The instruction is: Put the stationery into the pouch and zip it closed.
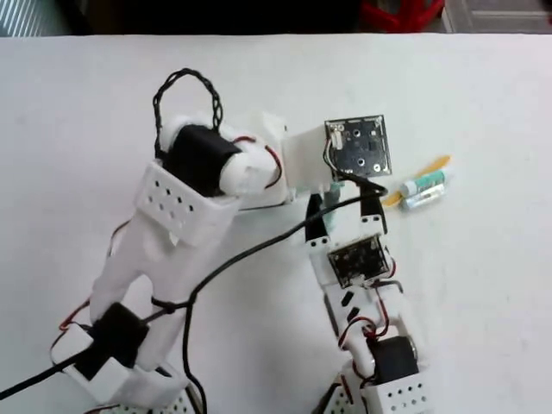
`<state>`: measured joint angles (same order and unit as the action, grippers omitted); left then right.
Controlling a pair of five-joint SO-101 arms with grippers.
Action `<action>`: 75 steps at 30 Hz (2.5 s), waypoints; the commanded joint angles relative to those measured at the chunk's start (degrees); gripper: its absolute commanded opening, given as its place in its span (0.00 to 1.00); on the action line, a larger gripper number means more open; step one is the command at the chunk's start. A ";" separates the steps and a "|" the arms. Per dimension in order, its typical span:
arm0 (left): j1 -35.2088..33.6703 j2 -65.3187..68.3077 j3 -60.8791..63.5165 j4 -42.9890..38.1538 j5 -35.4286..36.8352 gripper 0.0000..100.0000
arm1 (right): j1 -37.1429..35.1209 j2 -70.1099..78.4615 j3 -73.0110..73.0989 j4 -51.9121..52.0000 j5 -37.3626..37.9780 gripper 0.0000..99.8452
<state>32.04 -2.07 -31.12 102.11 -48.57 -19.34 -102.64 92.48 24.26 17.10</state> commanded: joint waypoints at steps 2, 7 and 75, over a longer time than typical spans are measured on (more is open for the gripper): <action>1.10 -2.95 -0.09 0.09 -0.53 0.02 | 0.92 -0.31 0.97 -1.54 1.05 0.22; 1.10 -3.12 -0.09 0.18 -0.44 0.02 | 0.92 -0.31 1.93 -1.54 1.14 0.22; 2.07 -6.81 -5.98 -0.88 -2.73 0.21 | 2.77 -0.40 4.13 -2.42 6.33 0.02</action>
<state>36.97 -7.43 -35.52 101.58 -50.68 -17.05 -102.64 96.35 21.71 24.04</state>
